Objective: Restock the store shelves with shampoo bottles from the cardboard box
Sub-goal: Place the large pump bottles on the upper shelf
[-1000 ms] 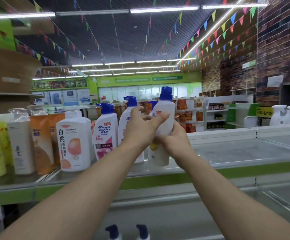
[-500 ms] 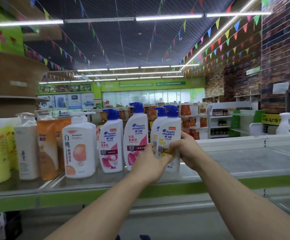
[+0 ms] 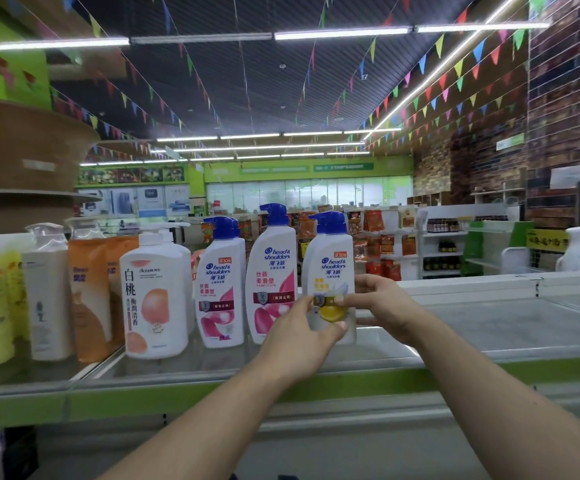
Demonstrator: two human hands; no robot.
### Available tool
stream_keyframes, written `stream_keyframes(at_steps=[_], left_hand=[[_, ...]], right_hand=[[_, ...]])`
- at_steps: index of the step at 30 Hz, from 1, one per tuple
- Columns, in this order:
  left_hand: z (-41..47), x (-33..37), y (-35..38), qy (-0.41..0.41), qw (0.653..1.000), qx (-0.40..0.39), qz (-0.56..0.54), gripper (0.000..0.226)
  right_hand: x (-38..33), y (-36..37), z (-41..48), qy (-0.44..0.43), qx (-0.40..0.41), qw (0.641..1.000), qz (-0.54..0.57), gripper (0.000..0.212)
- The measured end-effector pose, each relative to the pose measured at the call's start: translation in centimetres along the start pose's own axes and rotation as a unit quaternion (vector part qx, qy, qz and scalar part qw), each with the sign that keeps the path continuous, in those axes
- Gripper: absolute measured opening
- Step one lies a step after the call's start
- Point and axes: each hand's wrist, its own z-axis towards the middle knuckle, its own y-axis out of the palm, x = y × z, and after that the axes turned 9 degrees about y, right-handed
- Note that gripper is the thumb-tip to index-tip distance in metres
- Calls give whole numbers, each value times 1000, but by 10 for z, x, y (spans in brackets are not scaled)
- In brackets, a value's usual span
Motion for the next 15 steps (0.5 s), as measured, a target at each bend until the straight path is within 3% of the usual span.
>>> stream_keyframes(at_steps=[15], left_hand=[[2, -8, 13, 5, 998, 17, 59, 73]], right_hand=[[2, -1, 6, -14, -13, 999, -28, 41]])
